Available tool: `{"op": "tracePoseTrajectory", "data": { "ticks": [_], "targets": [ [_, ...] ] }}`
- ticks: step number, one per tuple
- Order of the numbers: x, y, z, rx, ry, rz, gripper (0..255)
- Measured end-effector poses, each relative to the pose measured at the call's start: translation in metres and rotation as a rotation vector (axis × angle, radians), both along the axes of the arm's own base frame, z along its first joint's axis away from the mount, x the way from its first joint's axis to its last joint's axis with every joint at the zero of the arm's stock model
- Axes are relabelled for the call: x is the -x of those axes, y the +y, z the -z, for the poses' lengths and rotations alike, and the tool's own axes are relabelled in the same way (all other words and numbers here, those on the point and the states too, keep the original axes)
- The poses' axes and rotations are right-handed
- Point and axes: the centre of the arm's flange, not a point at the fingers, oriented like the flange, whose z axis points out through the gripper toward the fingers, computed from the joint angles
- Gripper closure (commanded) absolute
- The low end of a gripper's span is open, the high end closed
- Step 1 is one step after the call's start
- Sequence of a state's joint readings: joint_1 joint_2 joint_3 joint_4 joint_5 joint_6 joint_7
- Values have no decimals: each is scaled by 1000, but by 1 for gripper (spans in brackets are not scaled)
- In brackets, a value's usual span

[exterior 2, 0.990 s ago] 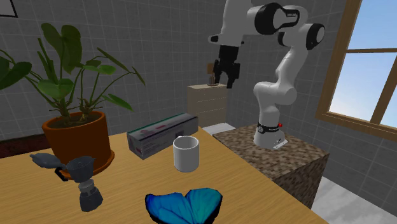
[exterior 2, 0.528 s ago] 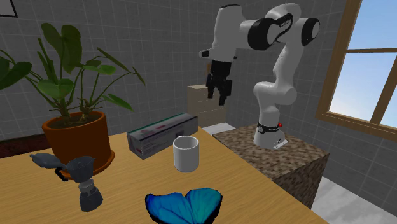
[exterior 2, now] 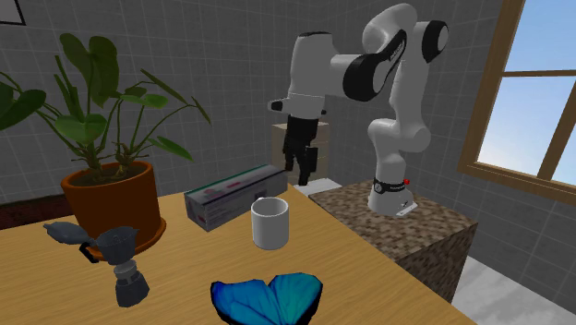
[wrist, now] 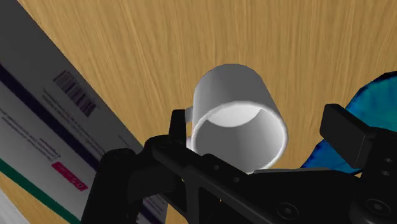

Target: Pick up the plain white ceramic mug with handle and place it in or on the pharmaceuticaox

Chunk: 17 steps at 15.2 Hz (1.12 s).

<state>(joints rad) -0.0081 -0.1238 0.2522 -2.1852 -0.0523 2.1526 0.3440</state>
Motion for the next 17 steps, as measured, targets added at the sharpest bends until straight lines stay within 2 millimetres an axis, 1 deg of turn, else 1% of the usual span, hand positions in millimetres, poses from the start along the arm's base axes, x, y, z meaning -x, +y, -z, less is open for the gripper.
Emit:
{"op": "tracePoseTrajectory", "data": {
  "ticks": [5, 7, 8, 11, 15, 17],
  "targets": [
    [-43, 25, 36, -13, -6, 31, 0],
    [-64, 33, 52, -19, -8, 44, 0],
    [-72, 39, 56, -21, -9, 49, 0],
    [-79, 41, 72, -23, -9, 53, 0],
    [-82, 42, 93, -23, -9, 54, 0],
    [-82, 41, 100, -23, -9, 54, 0]
  ]
}}
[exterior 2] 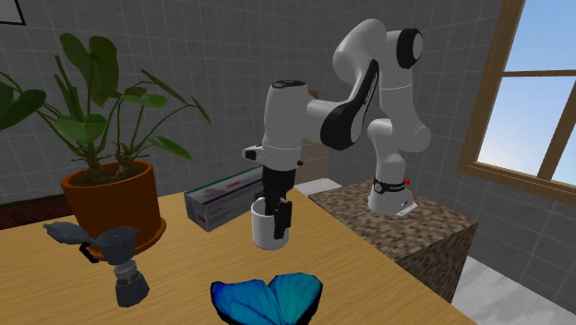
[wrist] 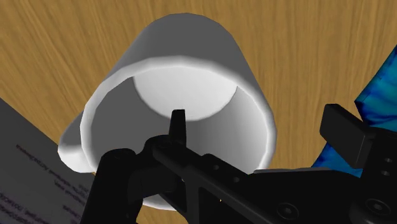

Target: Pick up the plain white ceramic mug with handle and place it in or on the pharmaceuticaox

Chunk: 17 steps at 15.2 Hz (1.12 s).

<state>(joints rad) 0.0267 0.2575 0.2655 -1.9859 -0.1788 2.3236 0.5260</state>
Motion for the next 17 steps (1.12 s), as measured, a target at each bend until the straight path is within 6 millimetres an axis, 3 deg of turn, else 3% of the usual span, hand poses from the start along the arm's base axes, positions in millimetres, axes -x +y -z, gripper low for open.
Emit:
{"op": "tracePoseTrajectory", "data": {
  "ticks": [5, 6, 17],
  "targets": [
    [0, 0, 2, 0, -1, 0, 0],
    [0, 0, 2, 0, 0, 0, 255],
    [-1, 1, 0, 0, 0, 0, 255]
  ]
}}
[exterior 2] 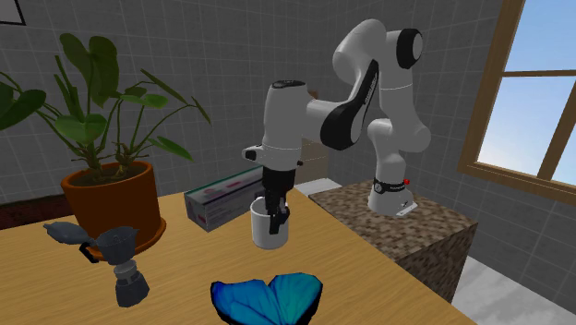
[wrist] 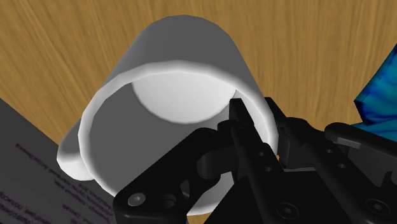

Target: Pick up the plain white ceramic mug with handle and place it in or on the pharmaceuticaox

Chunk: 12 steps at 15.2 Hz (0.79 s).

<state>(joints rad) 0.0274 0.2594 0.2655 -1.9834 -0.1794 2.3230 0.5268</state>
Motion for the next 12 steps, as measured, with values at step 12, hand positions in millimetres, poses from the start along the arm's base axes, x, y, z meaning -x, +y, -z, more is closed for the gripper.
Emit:
{"op": "tracePoseTrajectory", "data": {
  "ticks": [12],
  "targets": [
    [-1, 0, -60, 0, 0, 0, 255]
  ]
}}
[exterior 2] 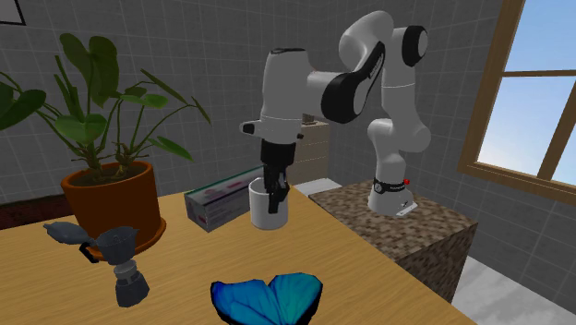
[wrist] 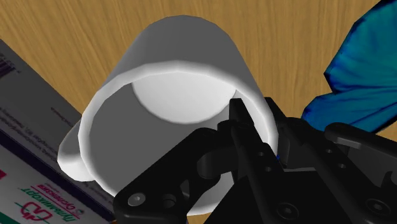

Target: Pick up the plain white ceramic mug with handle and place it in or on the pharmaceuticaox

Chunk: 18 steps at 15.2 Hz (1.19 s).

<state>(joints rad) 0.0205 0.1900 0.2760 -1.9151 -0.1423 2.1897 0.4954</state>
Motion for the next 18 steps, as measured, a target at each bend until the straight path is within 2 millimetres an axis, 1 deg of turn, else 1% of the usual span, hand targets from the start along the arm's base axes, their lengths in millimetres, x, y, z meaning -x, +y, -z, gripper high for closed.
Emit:
{"op": "tracePoseTrajectory", "data": {
  "ticks": [18],
  "targets": [
    [1, 0, -96, 0, 0, 0, 255]
  ]
}}
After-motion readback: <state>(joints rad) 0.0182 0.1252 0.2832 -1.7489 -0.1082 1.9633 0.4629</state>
